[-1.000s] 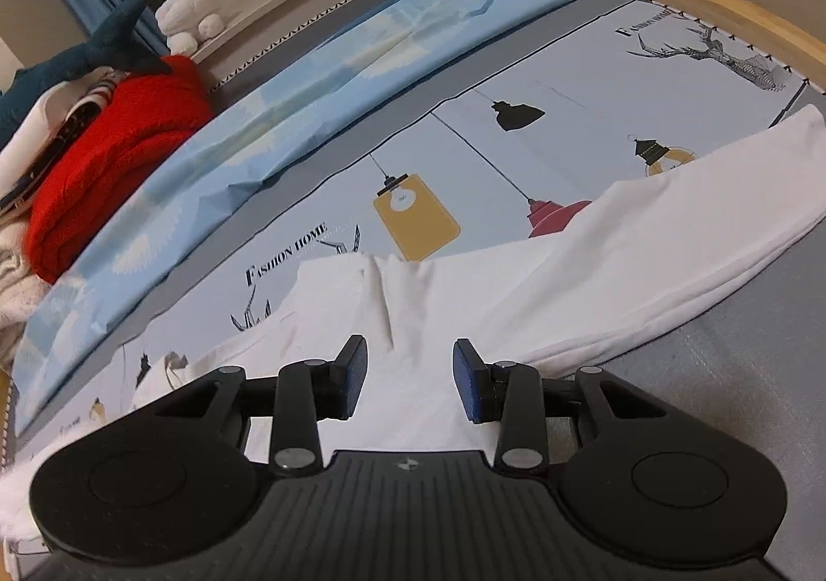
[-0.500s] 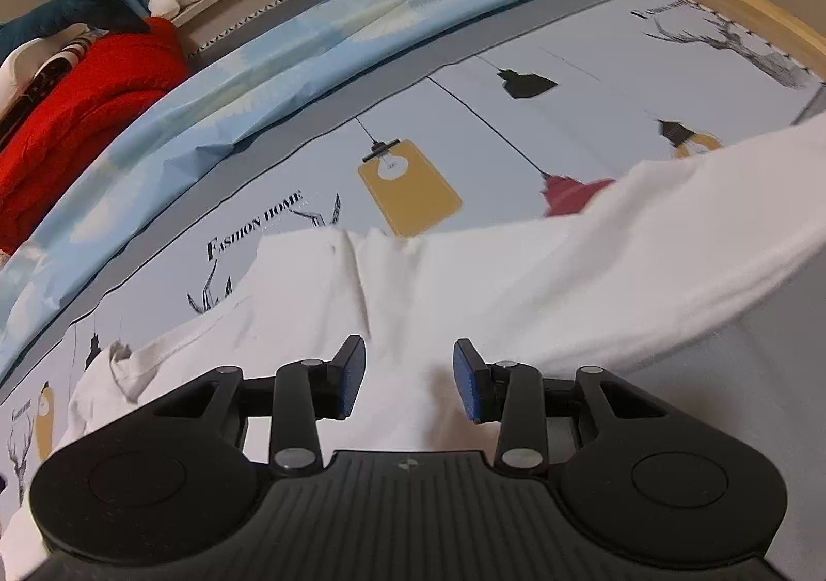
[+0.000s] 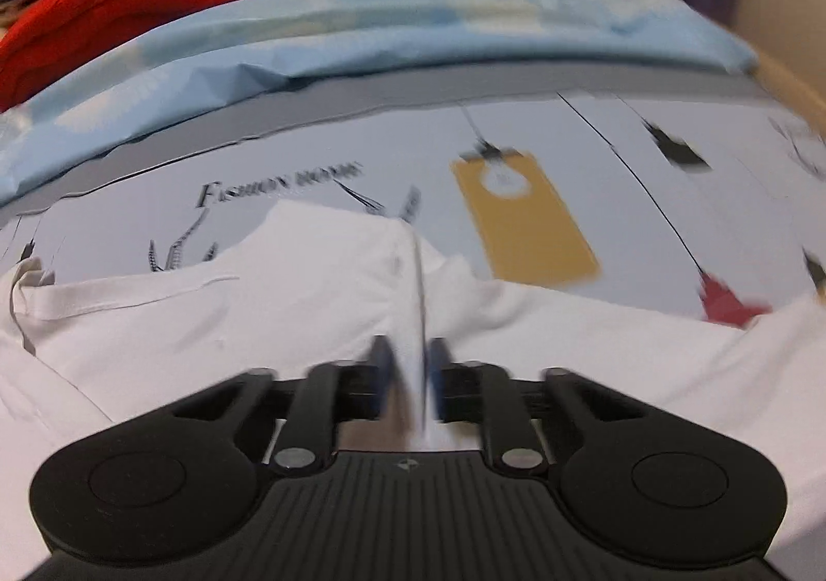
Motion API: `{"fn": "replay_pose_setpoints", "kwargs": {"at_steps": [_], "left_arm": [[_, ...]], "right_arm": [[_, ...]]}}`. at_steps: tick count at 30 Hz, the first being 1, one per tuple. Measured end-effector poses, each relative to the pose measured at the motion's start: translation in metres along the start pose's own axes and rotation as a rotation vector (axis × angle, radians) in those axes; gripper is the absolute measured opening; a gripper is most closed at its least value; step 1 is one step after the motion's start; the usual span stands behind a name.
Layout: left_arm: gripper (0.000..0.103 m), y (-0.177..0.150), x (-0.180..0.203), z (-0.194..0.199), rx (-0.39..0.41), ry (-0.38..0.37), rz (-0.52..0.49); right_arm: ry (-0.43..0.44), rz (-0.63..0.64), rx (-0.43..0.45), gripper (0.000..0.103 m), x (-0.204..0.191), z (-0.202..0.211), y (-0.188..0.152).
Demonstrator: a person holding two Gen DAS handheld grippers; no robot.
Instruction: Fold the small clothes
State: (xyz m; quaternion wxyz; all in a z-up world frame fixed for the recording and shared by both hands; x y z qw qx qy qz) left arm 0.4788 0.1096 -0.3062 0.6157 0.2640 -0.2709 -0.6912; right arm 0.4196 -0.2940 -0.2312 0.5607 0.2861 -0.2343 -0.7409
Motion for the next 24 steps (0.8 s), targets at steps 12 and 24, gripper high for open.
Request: {"fn": "replay_pose_setpoints", "kwargs": {"at_steps": [12,24], "left_arm": [[0.014,-0.001,0.003,0.084,-0.019,-0.170,-0.029],[0.024,-0.114,-0.004,0.222,-0.220,-0.155,0.008]], "right_arm": [[0.061,-0.095,0.043,0.030,0.028,0.087,0.014],[0.040,-0.078,-0.139,0.044,0.085,0.237,-0.119]]}}
Point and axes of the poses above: each gripper's, at about its wrist camera, not at the fingertips, and z roughly against the way its jaws point, x to its right, y to its top, the point moved 3 cm from there along -z, roughly the way its jaws point, and after that the axes turned 6 degrees about -z, right-handed, at the moved point
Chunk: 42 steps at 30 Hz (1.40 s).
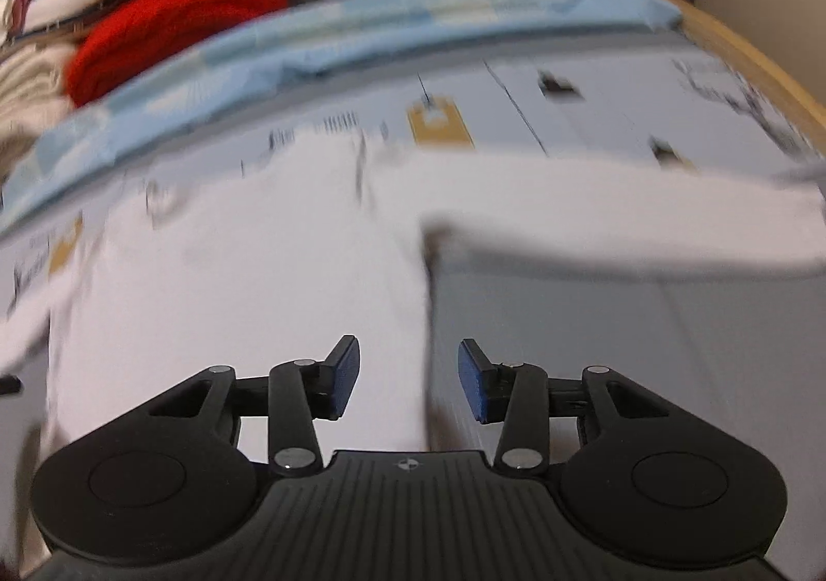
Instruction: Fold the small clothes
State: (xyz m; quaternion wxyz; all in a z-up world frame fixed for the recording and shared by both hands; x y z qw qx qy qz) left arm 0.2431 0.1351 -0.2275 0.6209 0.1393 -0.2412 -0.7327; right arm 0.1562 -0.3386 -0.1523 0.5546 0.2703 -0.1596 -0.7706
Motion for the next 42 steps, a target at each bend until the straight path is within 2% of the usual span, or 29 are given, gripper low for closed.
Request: {"fn": "replay_pose_setpoints", "kwargs": {"at_steps": [3,9,12,14,16,17,18,19,21,23,25,29,30,32,33,34,35,36,37,38,39,40,42], "left_arm": [[0.025,-0.052,-0.007,0.023,-0.053,-0.032,0.086],[0.029,-0.139,-0.024,0.038,-0.201,-0.017,0.275],[0.030,-0.157,-0.017,0.040,-0.244,0.000,0.237],[0.030,-0.162,-0.010,0.045,-0.239,0.031,0.192],[0.028,-0.168,-0.008,0.048,-0.240,0.049,0.196],[0.025,-0.169,-0.007,0.049,-0.239,0.056,0.198],[0.010,-0.170,-0.005,0.052,-0.237,0.061,0.192],[0.007,-0.168,-0.003,0.054,-0.232,0.061,0.188],[0.006,-0.164,0.002,0.064,-0.199,0.064,0.189],[0.006,-0.162,0.004,0.079,-0.153,0.049,0.212],[0.006,-0.167,0.003,0.092,-0.126,0.031,0.237],[0.007,-0.179,0.005,0.077,-0.249,0.079,0.231],[0.013,-0.181,0.003,0.077,-0.270,0.104,0.234],[0.016,-0.174,0.004,0.087,-0.223,0.166,0.195],[0.016,-0.169,0.007,0.097,-0.171,0.192,0.167],[0.016,-0.163,0.011,0.107,-0.116,0.194,0.141],[0.016,-0.160,0.015,0.113,-0.074,0.168,0.127],[0.018,-0.159,0.019,0.114,-0.063,0.129,0.124],[0.023,-0.162,0.022,0.109,-0.084,0.087,0.124],[0.027,-0.167,0.024,0.100,-0.137,0.061,0.122],[0.030,-0.175,0.024,0.088,-0.213,0.061,0.115],[0.027,-0.183,0.025,0.080,-0.277,0.080,0.099],[0.028,-0.181,0.030,0.087,-0.244,0.100,0.074]], "right_arm": [[-0.029,-0.001,-0.085,0.045,0.014,0.006,-0.043],[-0.100,-0.055,-0.175,0.045,0.037,0.013,-0.102],[-0.140,-0.070,-0.215,0.045,0.041,0.009,-0.121],[-0.160,-0.036,-0.200,0.045,0.035,0.010,-0.128],[-0.183,0.009,-0.199,0.045,0.028,0.011,-0.133],[-0.182,0.016,-0.205,0.041,0.026,0.013,-0.134],[-0.169,0.012,-0.210,0.012,0.025,0.016,-0.135],[-0.156,-0.004,-0.210,0.006,0.025,0.020,-0.135],[-0.128,-0.051,-0.166,0.005,0.026,0.035,-0.126],[-0.095,-0.115,-0.105,0.005,0.032,0.054,-0.117],[-0.115,-0.134,-0.084,0.005,0.039,0.060,-0.116],[-0.196,-0.146,-0.216,0.007,0.053,0.033,-0.135],[-0.211,-0.157,-0.222,0.008,0.054,0.032,-0.137],[-0.233,-0.144,-0.141,0.011,0.048,0.046,-0.132],[-0.236,-0.111,-0.063,0.017,0.039,0.058,-0.126],[-0.227,-0.073,-0.008,0.020,0.031,0.066,-0.122],[-0.206,-0.040,0.026,0.029,0.023,0.070,-0.121],[-0.170,-0.016,0.022,0.036,0.016,0.069,-0.124],[-0.140,-0.007,-0.031,0.040,0.013,0.060,-0.129],[-0.137,0.001,-0.125,0.042,0.013,0.047,-0.137],[-0.175,0.004,-0.210,0.041,0.015,0.035,-0.146],[-0.193,-0.003,-0.234,0.037,0.016,0.030,-0.151],[-0.180,-0.024,-0.191,0.038,0.013,0.037,-0.147]]}}
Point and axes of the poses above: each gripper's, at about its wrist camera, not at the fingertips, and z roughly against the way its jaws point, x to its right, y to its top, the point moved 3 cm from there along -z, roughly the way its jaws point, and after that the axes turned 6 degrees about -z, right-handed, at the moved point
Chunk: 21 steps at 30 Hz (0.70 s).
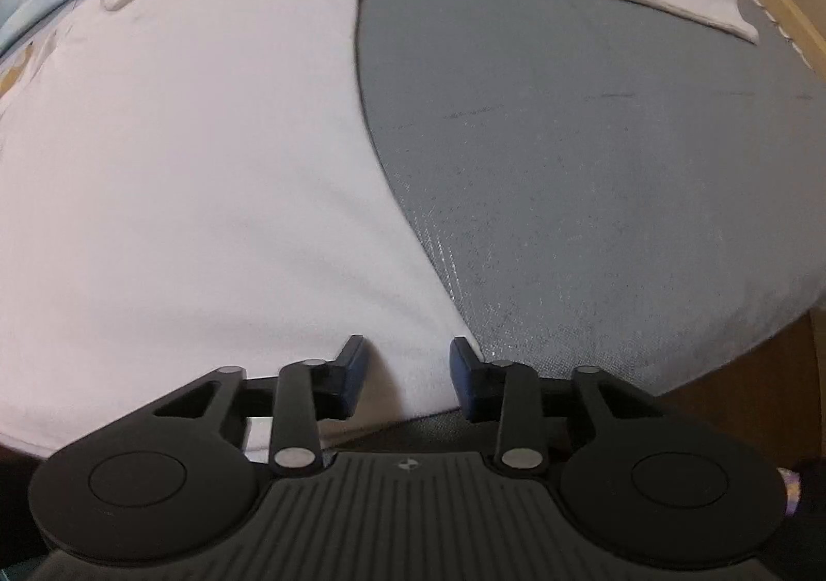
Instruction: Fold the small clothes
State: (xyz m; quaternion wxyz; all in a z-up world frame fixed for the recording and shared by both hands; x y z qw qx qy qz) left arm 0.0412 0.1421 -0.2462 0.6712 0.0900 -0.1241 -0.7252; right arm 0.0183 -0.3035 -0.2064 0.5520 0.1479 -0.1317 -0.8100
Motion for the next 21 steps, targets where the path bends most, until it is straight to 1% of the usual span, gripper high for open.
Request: {"fn": "replay_pose_setpoints", "kwargs": {"at_steps": [1,2,3,5,6,7,8,9,10,11,12,14,16,17,18,20,21], "left_arm": [[0.030,0.003,0.002,0.009,0.042,-0.016,-0.004],[0.032,0.004,0.004,0.015,0.082,-0.041,-0.008],[0.037,0.005,0.005,0.014,0.082,-0.051,-0.014],[0.036,-0.004,0.001,-0.006,-0.026,0.008,-0.023],[0.036,-0.004,-0.001,-0.004,0.000,0.016,-0.022],[0.037,0.000,-0.001,0.004,0.022,0.027,-0.009],[0.037,0.003,-0.001,0.015,0.074,0.020,0.005],[0.038,0.008,-0.002,0.030,0.144,0.007,0.018],[0.040,0.010,-0.003,0.042,0.195,0.003,0.027],[0.041,0.013,-0.005,0.054,0.250,0.009,0.038],[0.043,0.015,-0.009,0.059,0.285,0.020,0.046],[0.043,0.024,-0.014,0.070,0.329,0.050,0.069],[0.043,0.035,-0.019,0.084,0.350,0.048,0.093],[0.043,0.044,-0.023,0.093,0.373,0.046,0.107],[0.043,0.058,-0.028,0.098,0.400,0.050,0.115],[0.043,0.082,-0.038,0.114,0.475,0.079,0.125],[0.043,0.104,-0.039,0.118,0.501,0.098,0.122]], "right_arm": [[0.013,0.011,0.017,0.039,-0.002,0.002,0.001],[-0.004,0.018,-0.006,0.041,-0.001,-0.003,0.000],[-0.006,0.009,-0.036,0.041,0.002,-0.008,-0.003],[-0.014,0.014,-0.028,0.041,-0.002,-0.005,-0.002],[-0.016,0.017,-0.006,0.041,-0.004,0.002,-0.001],[-0.008,0.012,0.044,0.041,-0.006,0.014,0.003],[0.009,0.012,0.110,0.041,-0.010,0.028,0.007],[0.027,0.022,0.169,0.041,-0.013,0.039,0.012],[0.041,0.042,0.238,0.042,-0.018,0.053,0.015],[0.045,0.064,0.306,0.045,-0.023,0.066,0.018],[0.046,0.081,0.357,0.050,-0.027,0.078,0.018],[0.073,0.092,0.425,0.051,-0.022,0.092,0.032],[0.123,0.073,0.481,0.051,-0.025,0.109,0.048],[0.156,0.055,0.514,0.051,-0.026,0.119,0.057],[0.187,0.041,0.542,0.052,-0.022,0.131,0.070],[0.225,0.033,0.585,0.056,-0.032,0.143,0.102],[0.229,0.033,0.599,0.059,-0.038,0.149,0.114]]}}
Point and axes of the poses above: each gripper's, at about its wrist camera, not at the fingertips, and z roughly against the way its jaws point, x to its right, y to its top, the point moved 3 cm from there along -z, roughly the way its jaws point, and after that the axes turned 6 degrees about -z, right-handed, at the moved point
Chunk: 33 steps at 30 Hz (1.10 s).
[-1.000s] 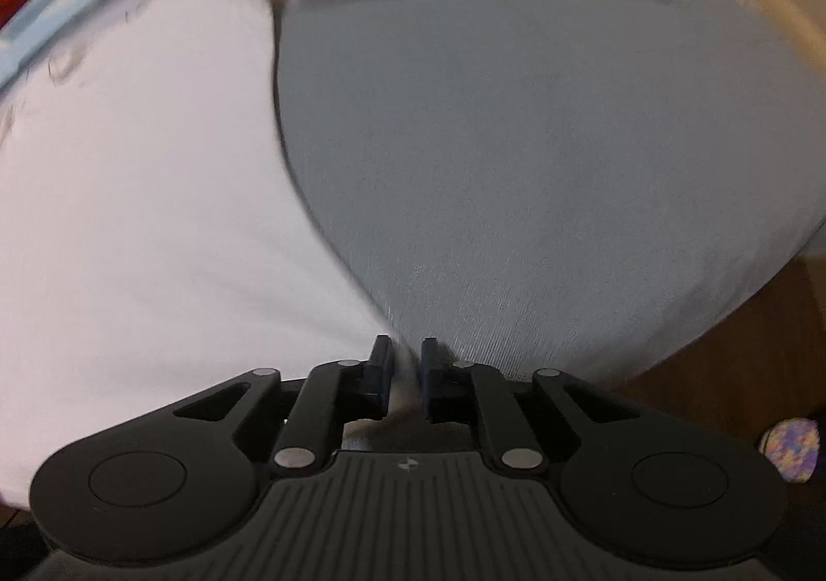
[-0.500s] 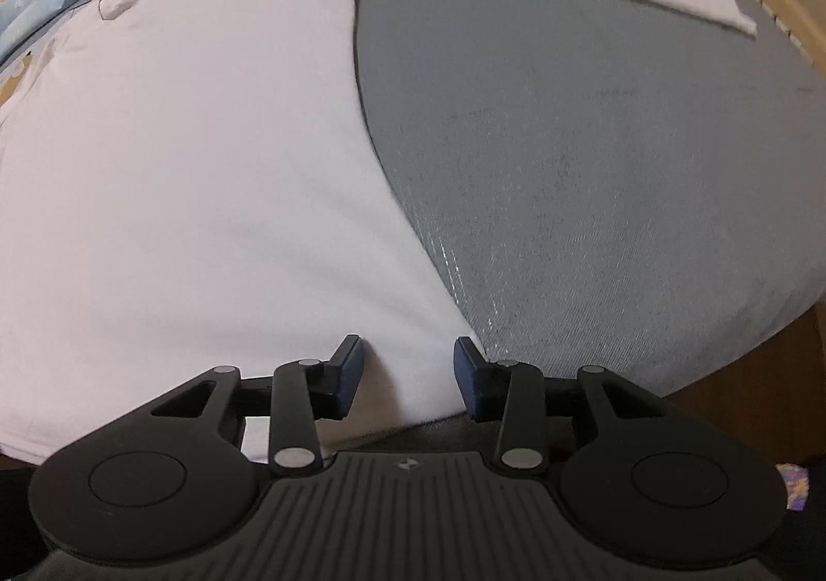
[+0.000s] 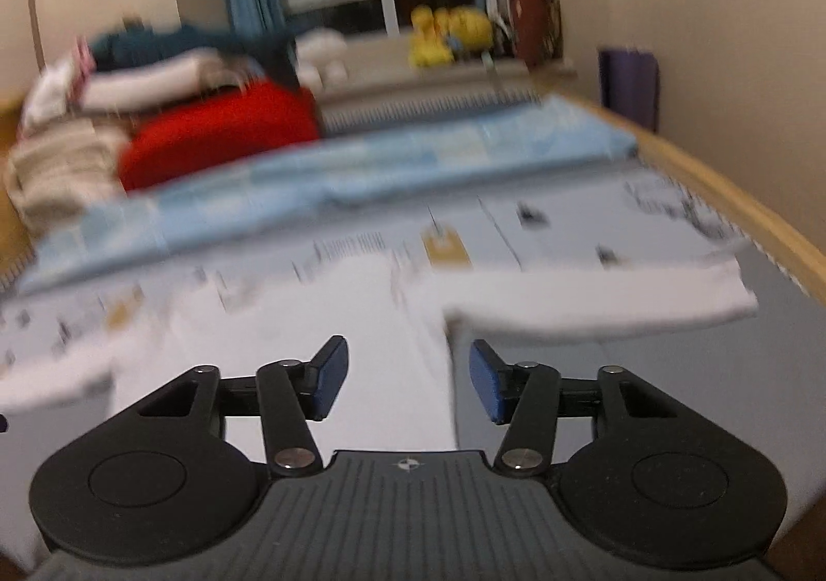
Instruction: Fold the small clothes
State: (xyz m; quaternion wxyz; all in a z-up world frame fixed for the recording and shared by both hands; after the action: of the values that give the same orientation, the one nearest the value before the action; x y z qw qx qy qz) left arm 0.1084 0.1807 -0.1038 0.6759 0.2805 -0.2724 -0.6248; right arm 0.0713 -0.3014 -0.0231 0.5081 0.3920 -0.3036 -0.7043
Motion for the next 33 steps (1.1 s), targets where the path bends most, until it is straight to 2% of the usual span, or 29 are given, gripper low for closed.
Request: {"fn": "replay_pose_setpoints", "kwargs": {"at_steps": [3,6,9,12,15,18,20,22,24,26,29,33], "left_arm": [[0.043,0.039,-0.013,-0.010,0.029,0.048,-0.019],[0.043,0.068,-0.026,-0.037,0.027,0.098,-0.020],[0.045,0.081,-0.049,-0.064,0.016,0.130,-0.021],[0.047,0.078,-0.078,-0.102,-0.010,0.151,0.009],[0.046,0.063,-0.124,-0.137,-0.025,0.162,0.119],[0.046,0.046,-0.177,-0.167,-0.098,0.187,0.285],[0.046,0.039,-0.212,-0.179,-0.105,0.226,0.373],[0.046,0.031,-0.247,-0.188,-0.103,0.278,0.449],[0.046,0.019,-0.282,-0.194,-0.110,0.318,0.542],[0.046,0.008,-0.312,-0.200,-0.121,0.343,0.635],[0.047,-0.005,-0.344,-0.204,-0.130,0.370,0.725],[0.044,-0.005,-0.361,-0.208,-0.085,0.374,0.727]], "right_arm": [[0.021,-0.013,0.019,0.060,-0.006,-0.009,0.026],[0.042,0.006,0.007,0.060,-0.023,-0.030,0.033],[0.044,0.026,-0.024,0.060,-0.044,-0.061,0.030],[0.055,0.043,-0.050,0.060,-0.069,-0.090,0.030],[0.061,0.090,-0.085,0.060,-0.095,-0.121,0.033],[0.101,0.131,-0.095,0.060,-0.116,-0.144,0.030],[0.131,0.142,-0.111,0.060,-0.123,-0.155,0.019],[0.114,0.152,-0.179,0.060,-0.130,-0.170,0.010],[0.157,0.166,-0.170,0.059,-0.139,-0.176,0.010],[0.143,0.233,-0.139,0.060,-0.148,-0.182,0.009],[0.123,0.258,-0.149,0.060,-0.151,-0.193,0.007],[0.128,0.235,-0.176,0.060,-0.145,-0.198,0.008]]}}
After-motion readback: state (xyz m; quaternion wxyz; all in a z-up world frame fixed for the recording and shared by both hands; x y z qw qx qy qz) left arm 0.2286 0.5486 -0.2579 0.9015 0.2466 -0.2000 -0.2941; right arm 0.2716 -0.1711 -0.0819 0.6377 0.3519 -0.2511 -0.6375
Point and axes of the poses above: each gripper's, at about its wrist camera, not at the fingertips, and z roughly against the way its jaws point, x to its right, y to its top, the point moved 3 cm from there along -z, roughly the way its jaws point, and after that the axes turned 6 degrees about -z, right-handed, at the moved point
